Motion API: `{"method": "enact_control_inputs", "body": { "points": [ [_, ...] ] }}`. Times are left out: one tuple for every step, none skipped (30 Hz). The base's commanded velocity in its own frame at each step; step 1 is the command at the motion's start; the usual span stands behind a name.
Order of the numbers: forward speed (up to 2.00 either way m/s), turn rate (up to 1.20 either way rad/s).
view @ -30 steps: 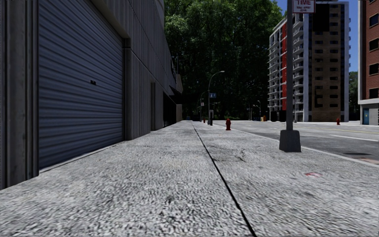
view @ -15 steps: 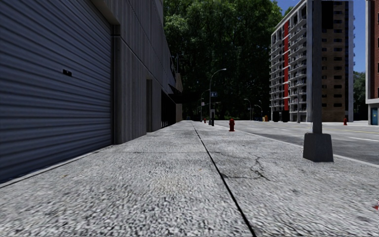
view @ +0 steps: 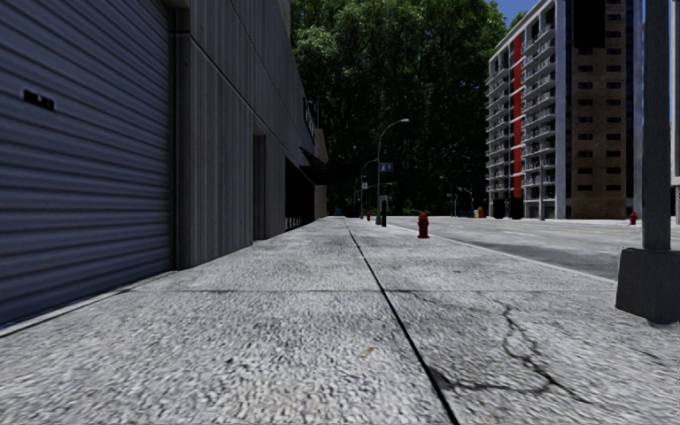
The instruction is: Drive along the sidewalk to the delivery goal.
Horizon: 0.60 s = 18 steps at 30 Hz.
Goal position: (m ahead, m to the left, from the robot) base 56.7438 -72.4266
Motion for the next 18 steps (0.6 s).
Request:
{"method": "enact_control_inputs", "body": {
  "points": [
    [2.00, 0.00],
    [2.00, 0.00],
    [2.00, 0.00],
    [2.00, 0.00],
    [2.00, 0.00],
    [2.00, 0.00],
    [2.00, 0.00],
    [2.00, 0.00],
    [2.00, 0.00],
    [2.00, 0.00],
    [2.00, 0.00],
    [2.00, 0.00],
    [2.00, 0.00],
    [2.00, 0.00],
    [2.00, 0.00],
    [2.00, 0.00],
    [2.00, 0.00],
    [2.00, 0.00]
  ]
}}
